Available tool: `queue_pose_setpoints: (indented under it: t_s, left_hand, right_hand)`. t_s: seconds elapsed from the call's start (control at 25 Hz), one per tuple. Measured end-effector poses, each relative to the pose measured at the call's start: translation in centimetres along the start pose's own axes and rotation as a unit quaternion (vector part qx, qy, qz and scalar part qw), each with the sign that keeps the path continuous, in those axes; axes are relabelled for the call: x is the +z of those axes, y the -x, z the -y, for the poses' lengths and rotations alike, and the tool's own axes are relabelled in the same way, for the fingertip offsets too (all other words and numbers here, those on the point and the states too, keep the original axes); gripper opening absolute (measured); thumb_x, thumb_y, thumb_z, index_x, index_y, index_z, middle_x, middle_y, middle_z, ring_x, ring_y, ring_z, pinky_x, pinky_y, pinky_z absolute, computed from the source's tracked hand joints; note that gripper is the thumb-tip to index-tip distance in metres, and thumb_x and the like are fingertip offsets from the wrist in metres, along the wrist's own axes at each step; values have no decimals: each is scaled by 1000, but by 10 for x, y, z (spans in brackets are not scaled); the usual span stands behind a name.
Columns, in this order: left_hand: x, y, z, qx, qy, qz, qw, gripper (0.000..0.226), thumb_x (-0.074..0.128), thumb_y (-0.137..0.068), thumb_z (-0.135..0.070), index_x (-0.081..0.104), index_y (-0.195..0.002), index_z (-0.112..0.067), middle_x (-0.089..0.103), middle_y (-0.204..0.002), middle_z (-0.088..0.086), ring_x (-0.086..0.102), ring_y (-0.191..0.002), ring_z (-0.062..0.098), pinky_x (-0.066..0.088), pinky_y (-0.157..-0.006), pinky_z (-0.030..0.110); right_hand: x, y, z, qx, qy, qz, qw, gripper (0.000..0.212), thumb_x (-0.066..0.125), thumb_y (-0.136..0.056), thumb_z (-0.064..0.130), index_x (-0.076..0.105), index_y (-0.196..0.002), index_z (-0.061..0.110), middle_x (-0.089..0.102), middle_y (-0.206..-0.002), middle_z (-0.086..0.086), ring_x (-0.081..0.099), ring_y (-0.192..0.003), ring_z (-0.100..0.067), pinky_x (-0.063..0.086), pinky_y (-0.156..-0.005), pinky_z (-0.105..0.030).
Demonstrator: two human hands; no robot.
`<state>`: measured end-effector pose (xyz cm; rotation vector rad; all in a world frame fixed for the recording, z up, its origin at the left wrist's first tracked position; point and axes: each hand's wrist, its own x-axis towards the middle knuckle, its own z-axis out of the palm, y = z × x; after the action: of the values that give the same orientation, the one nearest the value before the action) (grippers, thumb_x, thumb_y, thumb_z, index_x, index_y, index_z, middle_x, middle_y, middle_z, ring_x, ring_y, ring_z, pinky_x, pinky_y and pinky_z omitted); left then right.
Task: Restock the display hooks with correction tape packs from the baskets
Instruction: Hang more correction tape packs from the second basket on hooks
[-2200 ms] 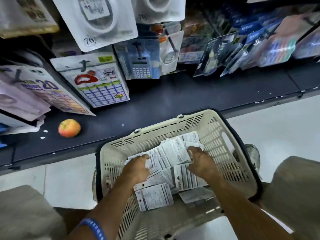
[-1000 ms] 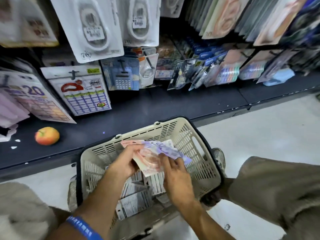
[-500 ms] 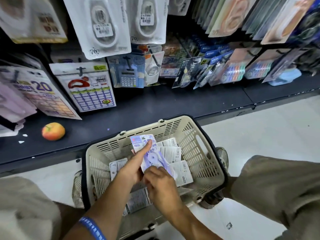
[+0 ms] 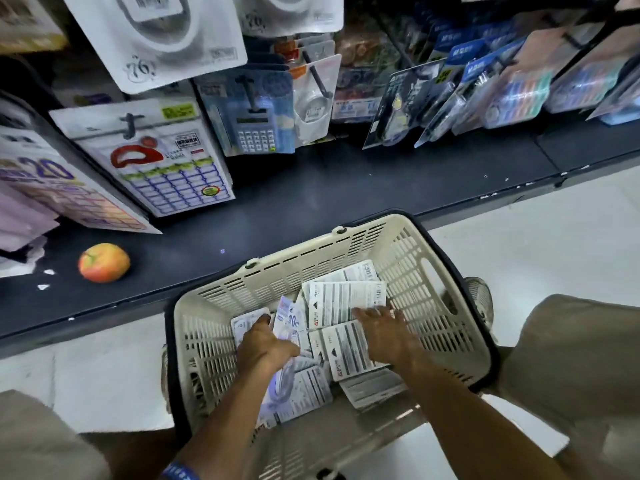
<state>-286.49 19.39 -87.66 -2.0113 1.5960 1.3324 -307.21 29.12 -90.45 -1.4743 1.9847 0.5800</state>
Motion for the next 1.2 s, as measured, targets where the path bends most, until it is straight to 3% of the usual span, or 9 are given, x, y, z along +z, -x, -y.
queue_pose_setpoints:
  t_s: [0.08, 0.24, 0.4, 0.48, 0.6, 0.8, 0.88, 1.04, 1.2]
  left_hand:
    - [-2, -4, 0, -16, 20, -4, 1000, 54, 90, -66, -22, 67, -115, -17, 74, -115, 8, 71, -99, 30, 59, -89, 39]
    - [-4, -5, 2, -28, 12, -17, 999, 35, 91, -66, -21, 70, -94, -20, 76, -96, 3, 72, -85, 25, 59, -80, 33]
    - [-3, -8, 7, -38, 34, -36, 998, 55, 92, -68, -24, 50, -101, -13, 64, -95, 0, 59, -77, 22, 46, -69, 29]
    - [-3, -8, 10, -48, 50, -41, 997, 64, 92, -69, -28, 46, -111, -12, 62, -103, 5, 59, -82, 25, 44, -69, 29]
    - [-3, -10, 12, -51, 78, -43, 995, 63, 92, -70, -28, 45, -109, -14, 66, -113, 9, 60, -75, 23, 44, -63, 25]
    - [3, -6, 4, -27, 220, -43, 974, 72, 95, -64, -24, 57, -123, -5, 69, -121, 17, 67, -108, 36, 56, -93, 42]
    - [5, -5, 4, -28, 286, -29, 957, 57, 93, -65, -15, 67, -115, -8, 73, -113, 16, 70, -101, 33, 58, -91, 46]
    - [-1, 0, 10, -16, 318, 43, 947, 15, 76, -82, -13, 74, -97, -15, 79, -99, 13, 73, -90, 30, 58, -91, 48]
    - [-8, 11, 7, 20, 364, 197, 910, 46, 70, -83, -57, 77, -112, -22, 77, -113, 10, 73, -105, 33, 51, -103, 52]
  right_hand:
    - [7, -9, 1, -9, 2, -25, 1000, 46, 54, -95, 17, 48, -141, 14, 51, -142, -12, 47, -131, -32, 38, -108, -46]
    - [-27, -29, -18, -52, -220, -49, 973, 27, 86, -75, 28, 75, -99, 21, 61, -126, 2, 53, -118, -17, 45, -99, -31]
    - [-39, -53, -8, -67, -133, -79, 986, 35, 79, -82, 35, 72, -109, 15, 57, -142, -3, 51, -131, -22, 42, -104, -29]
    - [-39, -54, -1, -54, -135, -52, 988, 34, 80, -80, 35, 71, -106, 16, 67, -116, -4, 63, -107, -23, 45, -79, -27]
    - [-41, -38, -4, -65, -225, -61, 970, 29, 86, -69, 29, 58, -73, 22, 61, -77, 3, 57, -72, -19, 35, -58, -28]
    - [-54, 9, 42, -115, -357, -130, 918, 32, 84, -70, 16, 53, -65, 22, 58, -73, 4, 52, -63, -13, 43, -58, -32]
    - [-57, 17, 61, -147, -446, -131, 873, 35, 85, -73, 14, 51, -67, 23, 56, -72, 5, 50, -62, -8, 42, -58, -25]
    - [-47, 26, 48, -112, -698, 53, 705, 25, 79, -84, 34, 64, -87, 15, 61, -82, 0, 57, -75, -13, 52, -74, -29]
    - [-16, 22, 37, -11, -731, 117, 672, 34, 78, -87, 24, 65, -118, 18, 67, -111, -5, 69, -87, -15, 60, -78, -31]
